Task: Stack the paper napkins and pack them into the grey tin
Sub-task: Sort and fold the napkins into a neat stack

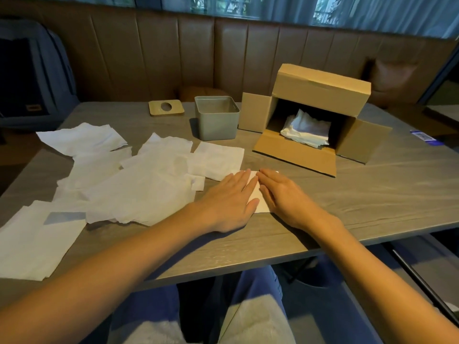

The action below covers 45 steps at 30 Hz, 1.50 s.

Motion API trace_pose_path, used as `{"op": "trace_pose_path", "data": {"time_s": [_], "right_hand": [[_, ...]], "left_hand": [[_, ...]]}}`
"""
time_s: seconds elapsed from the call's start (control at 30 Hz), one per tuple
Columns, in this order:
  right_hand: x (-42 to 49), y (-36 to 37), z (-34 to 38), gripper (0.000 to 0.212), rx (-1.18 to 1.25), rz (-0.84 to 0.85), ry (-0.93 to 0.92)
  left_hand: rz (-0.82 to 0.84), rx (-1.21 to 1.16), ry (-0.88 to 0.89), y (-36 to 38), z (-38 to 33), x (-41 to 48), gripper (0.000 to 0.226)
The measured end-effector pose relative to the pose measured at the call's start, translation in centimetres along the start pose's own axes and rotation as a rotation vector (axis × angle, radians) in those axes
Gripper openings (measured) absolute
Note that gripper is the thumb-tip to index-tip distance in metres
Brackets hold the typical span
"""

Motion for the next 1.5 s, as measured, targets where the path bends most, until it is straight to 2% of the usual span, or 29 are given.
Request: {"op": "trace_pose_path", "data": {"time_s": [0.17,0.37,0.43,0.5,0.63,0.77,0.93,1.0,1.07,1.17,1.23,1.33,1.4,1.5], "right_hand": [[-1.0,-0.1,-0.6,0.055,-0.199,0.127,0.124],[-0.6,-1.8,0.4,0.052,-0.140,0.252,0.205],[0.7,-2.8,1.2,0.039,-0.035,0.168,0.227],[2.8,-3.1,2.4,0.031,0.096,0.053,0.216],[8.1,-0.5,4.6,0.037,0.195,0.083,0.321],[12.2,1.9,4.8,0.046,0.143,0.138,0.520],[13.2,1.7,4.7,0.013,0.314,0.021,0.515],[13.0,0.8,4.6,0.014,0.470,0.013,0.430],[12.7,-0.7,4.7,0.015,0.637,0.003,0.362],[12.1,-3.2,4.8,0.017,0.752,-0.136,0.360],[11.8,-4.6,4.6,0.016,0.782,-0.225,0.389],[10.6,-5.8,3.6,0.018,0.713,-0.299,0.439],[9.0,-6.3,2.7,0.025,0.622,-0.290,0.446],[5.9,-6.9,1.3,0.030,0.573,-0.178,0.445]], "left_hand": [[0.045,0.061,-0.101,0.1,0.6,-0.5,0.074],[0.078,0.027,-0.123,0.0,0.6,-0.8,0.083],[0.040,-0.055,-0.143,-0.1,0.1,-1.2,0.086],[-0.079,-0.160,-0.167,-0.8,0.3,-1.5,0.079],[-0.333,-0.193,-0.325,-3.6,3.9,-1.1,0.052],[-0.325,-0.279,-0.451,-4.6,9.2,-0.2,0.047],[-0.316,-0.374,-0.449,-5.2,10.4,-0.1,0.057],[-0.461,-0.629,-0.403,-6.0,9.9,0.2,0.049],[-0.676,-0.937,-0.394,-6.6,9.6,0.5,0.042],[-0.809,-1.165,-0.465,-7.3,9.1,0.8,0.038],[-0.820,-1.074,-0.467,-7.7,8.9,1.2,0.031],[-0.795,-1.051,-0.422,-8.0,6.9,1.4,0.034],[-0.739,-1.024,-0.410,-7.4,5.6,1.4,0.033],[-0.624,-1.066,-0.358,-5.9,3.6,0.6,0.033]]}}
Point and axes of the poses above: each hand's wrist, its own x-axis towards the middle knuckle, its own y-axis out of the palm, z = x × y, the point moved 1 cm from there along x, towards the middle knuckle, and after that the axes turned 14 degrees about y, right-handed, at the moved point
